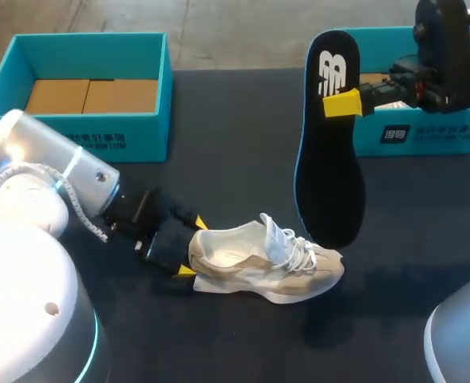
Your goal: Take the shoe out of the shoebox, open the shoe tongue, remove and reinsert the insole, then place the shoe into the shoebox
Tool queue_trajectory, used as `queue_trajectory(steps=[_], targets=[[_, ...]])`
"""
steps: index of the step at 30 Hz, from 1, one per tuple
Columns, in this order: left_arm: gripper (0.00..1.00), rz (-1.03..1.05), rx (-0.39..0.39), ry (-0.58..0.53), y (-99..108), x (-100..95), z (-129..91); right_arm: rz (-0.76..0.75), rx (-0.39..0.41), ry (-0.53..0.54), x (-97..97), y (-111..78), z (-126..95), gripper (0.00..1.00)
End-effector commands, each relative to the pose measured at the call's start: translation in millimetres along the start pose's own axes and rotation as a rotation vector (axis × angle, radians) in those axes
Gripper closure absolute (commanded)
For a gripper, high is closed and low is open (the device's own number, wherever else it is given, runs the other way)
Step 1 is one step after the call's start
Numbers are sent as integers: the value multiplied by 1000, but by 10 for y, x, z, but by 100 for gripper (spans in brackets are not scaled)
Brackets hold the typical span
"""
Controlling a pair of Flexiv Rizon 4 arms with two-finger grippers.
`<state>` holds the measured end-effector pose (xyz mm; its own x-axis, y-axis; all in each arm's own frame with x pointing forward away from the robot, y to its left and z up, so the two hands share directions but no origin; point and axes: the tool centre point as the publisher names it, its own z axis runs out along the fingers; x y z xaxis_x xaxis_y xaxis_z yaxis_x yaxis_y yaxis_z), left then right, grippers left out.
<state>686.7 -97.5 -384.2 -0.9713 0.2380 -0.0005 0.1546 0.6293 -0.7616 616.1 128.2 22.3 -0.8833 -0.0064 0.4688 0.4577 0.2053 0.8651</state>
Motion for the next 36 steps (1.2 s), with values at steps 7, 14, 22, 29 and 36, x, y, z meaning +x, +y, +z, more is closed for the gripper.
queue_trajectory(steps=[7,14,22,29,36], targets=[[0,-68,-171,57,-145,-8,-108,2,3,1,-12,10,16,100],[0,-68,-171,57,-145,-8,-108,2,3,1,-12,10,16,100],[0,-56,-208,39,-161,7,-118,2,3,1,-12,10,16,100],[0,-38,-283,46,-188,30,-92,2,3,1,-12,10,16,100],[0,-11,-415,56,-291,61,-142,2,3,1,-12,10,16,100]])
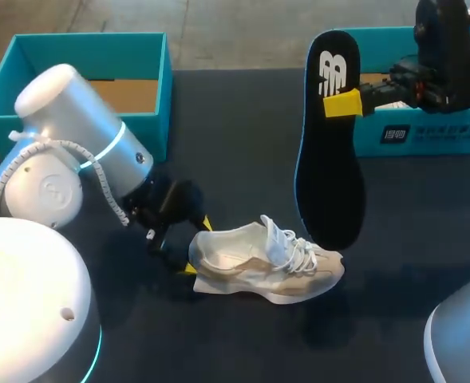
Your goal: Take the shoe out of the shoebox, open the shoe tongue, remove and reinsert the insole, then place the shoe into the shoebox
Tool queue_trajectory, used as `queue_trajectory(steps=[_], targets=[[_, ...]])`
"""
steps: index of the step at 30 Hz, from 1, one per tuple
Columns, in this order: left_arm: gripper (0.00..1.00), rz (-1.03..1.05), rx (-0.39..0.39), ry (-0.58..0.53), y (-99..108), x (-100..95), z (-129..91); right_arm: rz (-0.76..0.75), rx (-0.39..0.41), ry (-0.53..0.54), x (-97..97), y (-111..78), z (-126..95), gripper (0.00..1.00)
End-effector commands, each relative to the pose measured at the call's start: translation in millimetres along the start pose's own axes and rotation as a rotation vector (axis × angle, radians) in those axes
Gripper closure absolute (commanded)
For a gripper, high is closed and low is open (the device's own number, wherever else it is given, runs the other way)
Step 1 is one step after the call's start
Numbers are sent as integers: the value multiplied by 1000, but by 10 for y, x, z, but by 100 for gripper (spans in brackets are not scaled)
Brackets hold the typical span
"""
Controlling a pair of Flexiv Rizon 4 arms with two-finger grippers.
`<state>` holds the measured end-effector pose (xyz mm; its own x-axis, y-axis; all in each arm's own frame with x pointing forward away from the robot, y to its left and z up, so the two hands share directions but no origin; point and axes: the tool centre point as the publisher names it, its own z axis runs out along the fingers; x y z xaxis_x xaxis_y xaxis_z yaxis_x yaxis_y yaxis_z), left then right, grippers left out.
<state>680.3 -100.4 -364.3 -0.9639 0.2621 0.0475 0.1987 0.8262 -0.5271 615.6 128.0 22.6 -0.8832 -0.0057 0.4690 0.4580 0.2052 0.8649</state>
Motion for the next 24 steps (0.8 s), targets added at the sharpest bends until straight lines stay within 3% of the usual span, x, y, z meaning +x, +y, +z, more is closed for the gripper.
queue_trajectory(steps=[1,16,24], targets=[[0,-4,-121,-3,-99,9,-82,2,3,1,-17,11,18,100],[0,-90,-376,-36,-75,-75,-73,2,3,1,-17,11,18,100],[0,-92,-410,-70,-102,-21,-114,2,3,1,-17,11,18,100]])
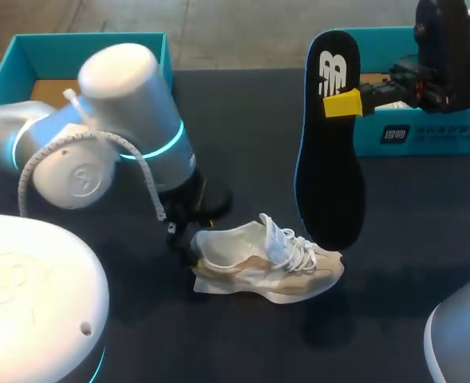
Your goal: Take the shoe out of the shoebox, open the shoe tongue, remove and reinsert the insole, then place the shoe into the shoebox
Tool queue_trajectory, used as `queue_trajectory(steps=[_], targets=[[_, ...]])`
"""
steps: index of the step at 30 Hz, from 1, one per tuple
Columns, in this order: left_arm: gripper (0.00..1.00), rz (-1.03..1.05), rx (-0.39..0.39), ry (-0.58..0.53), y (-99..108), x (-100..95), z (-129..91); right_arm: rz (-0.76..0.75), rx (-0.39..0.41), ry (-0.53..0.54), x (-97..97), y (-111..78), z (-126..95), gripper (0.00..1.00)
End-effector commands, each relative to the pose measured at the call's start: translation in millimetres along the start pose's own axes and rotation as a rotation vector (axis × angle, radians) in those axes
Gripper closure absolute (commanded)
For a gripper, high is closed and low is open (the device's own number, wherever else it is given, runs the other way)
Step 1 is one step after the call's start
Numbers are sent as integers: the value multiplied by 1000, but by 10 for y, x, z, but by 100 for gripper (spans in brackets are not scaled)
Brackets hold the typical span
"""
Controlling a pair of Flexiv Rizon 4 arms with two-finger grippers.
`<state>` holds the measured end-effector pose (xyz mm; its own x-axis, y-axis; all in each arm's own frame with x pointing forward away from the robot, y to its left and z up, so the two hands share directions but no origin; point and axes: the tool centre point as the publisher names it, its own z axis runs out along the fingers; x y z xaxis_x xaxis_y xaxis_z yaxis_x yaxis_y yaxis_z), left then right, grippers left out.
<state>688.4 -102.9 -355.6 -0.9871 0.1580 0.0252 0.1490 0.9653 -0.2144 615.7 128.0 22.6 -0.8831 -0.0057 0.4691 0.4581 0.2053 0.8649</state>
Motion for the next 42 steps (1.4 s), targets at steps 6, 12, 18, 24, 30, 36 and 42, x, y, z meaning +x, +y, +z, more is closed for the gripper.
queue_trajectory(steps=[6,12,18,24,30,36,42], targets=[[0,-1,-79,-24,-41,88,-95,2,3,1,-17,10,18,100],[0,1,-87,-44,-71,89,-141,2,3,1,-17,10,18,100],[0,4,-80,-67,-182,35,-202,2,3,1,-17,10,18,100],[0,-5,-66,-97,-338,-101,-246,2,3,1,-17,10,18,100],[0,-8,-55,-89,-493,-253,-169,2,3,1,-17,10,18,100],[0,-25,-59,-71,-624,-344,11,2,3,1,-17,10,18,100],[0,-52,-76,-61,-690,-401,168,2,3,1,-17,10,18,100]])
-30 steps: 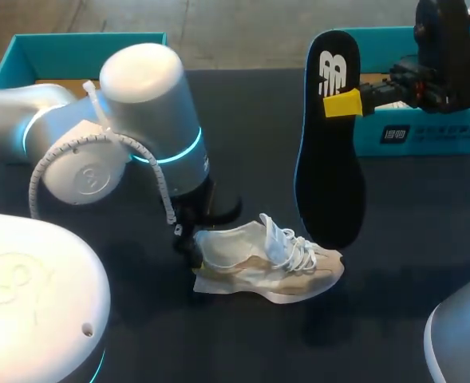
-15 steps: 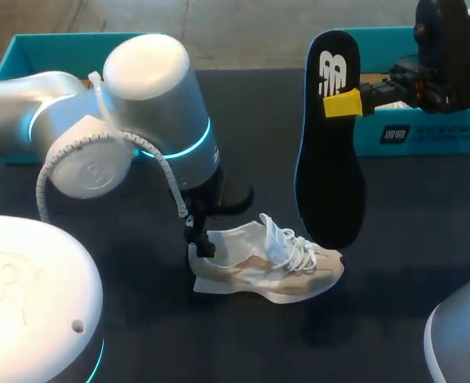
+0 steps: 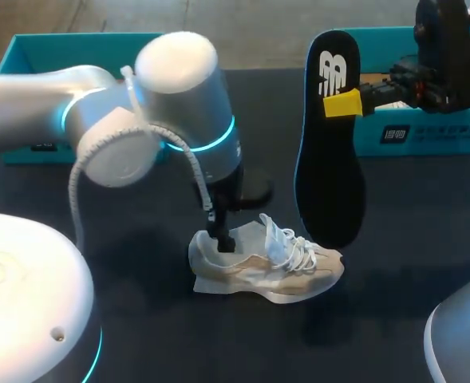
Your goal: Take the shoe out of the shoebox, open the shoe tongue, remove and reinsert the insole, then place the shoe into the shoebox
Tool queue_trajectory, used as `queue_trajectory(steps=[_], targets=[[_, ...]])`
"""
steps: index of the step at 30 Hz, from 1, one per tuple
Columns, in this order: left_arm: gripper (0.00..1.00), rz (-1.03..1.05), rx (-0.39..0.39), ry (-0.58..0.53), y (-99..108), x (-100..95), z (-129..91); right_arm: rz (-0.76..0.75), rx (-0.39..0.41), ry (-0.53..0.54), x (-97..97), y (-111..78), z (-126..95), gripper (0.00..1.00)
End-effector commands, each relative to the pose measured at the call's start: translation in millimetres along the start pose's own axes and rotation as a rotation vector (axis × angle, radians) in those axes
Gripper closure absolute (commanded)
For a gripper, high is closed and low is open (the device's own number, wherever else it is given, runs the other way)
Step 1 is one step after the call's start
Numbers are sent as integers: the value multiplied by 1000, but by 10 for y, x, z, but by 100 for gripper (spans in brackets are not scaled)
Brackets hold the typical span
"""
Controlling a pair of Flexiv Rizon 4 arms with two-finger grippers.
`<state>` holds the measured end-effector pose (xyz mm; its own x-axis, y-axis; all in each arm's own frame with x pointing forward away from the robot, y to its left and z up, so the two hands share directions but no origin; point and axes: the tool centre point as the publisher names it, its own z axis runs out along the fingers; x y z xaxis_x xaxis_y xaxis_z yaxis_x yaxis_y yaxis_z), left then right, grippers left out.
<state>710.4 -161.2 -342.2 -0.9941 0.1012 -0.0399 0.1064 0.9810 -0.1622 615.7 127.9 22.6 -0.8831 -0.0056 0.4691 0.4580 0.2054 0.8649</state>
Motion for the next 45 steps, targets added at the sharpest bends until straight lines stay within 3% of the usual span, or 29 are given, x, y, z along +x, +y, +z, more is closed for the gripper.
queue_trajectory(steps=[1,7,11,15,17,19,24,25,27,28,35,45], targets=[[0,-12,-24,13,-153,-86,209,2,3,1,-17,10,19,100],[0,-36,-25,26,-185,-156,345,2,3,1,-17,10,19,100],[10,-53,-28,38,-193,-181,408,2,3,1,-17,10,19,100],[12,-58,-29,46,-209,-187,452,2,3,1,-17,10,19,100],[29,-59,-30,48,-216,-189,463,2,3,1,-17,10,19,100],[51,-60,-32,51,-220,-188,469,2,3,1,-17,10,19,100],[66,-55,-38,57,-220,-182,492,2,3,1,-17,10,19,100],[72,-54,-39,58,-219,-178,497,2,3,1,-17,10,19,100],[95,-44,-38,58,-218,-168,504,2,3,1,-17,10,19,100],[100,-38,-39,54,-216,-161,505,2,3,1,-17,10,19,100],[100,-14,-31,44,-184,-141,436,2,3,1,-17,10,19,100],[100,116,4,-29,-180,-65,156,2,3,1,-17,10,19,100]])
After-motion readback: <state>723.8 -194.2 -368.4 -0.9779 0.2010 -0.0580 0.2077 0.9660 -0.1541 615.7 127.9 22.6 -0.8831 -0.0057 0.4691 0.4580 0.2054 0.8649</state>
